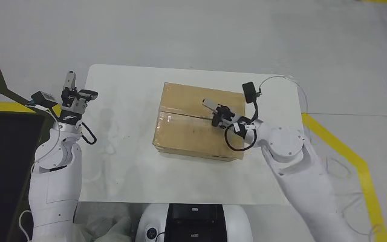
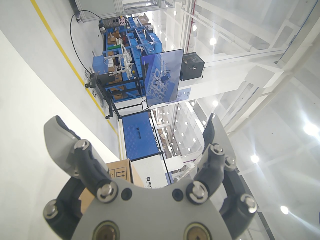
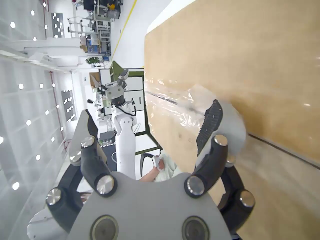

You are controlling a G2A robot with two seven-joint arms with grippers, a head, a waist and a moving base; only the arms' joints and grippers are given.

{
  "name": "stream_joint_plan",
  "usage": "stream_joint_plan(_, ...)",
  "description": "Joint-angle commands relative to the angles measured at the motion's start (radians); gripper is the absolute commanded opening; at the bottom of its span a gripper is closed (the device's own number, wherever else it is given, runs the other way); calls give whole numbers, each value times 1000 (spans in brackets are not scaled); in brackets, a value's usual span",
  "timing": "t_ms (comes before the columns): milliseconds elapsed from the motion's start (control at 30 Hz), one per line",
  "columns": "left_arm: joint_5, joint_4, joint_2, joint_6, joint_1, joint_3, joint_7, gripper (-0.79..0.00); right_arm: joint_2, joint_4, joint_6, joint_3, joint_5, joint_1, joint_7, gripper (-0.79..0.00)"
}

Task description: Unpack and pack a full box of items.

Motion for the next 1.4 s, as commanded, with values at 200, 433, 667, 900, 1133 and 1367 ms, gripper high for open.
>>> stream_joint_plan(200,0,0,0,0,0,0,0,0,36,-192,70,184,-99,-139,7,0)
stream_joint_plan(433,0,0,0,0,0,0,0,0,49,-256,82,252,-123,-185,23,0)
stream_joint_plan(667,0,0,0,0,0,0,0,0,36,-225,-27,190,-39,-135,-37,0)
stream_joint_plan(900,0,0,0,0,0,0,0,0,2,-42,-126,-10,48,9,-82,0)
stream_joint_plan(1133,0,0,0,0,0,0,0,0,-44,81,-203,-184,128,111,-171,0)
stream_joint_plan(1367,0,0,0,0,0,0,0,0,-100,192,-279,-328,212,198,-271,0)
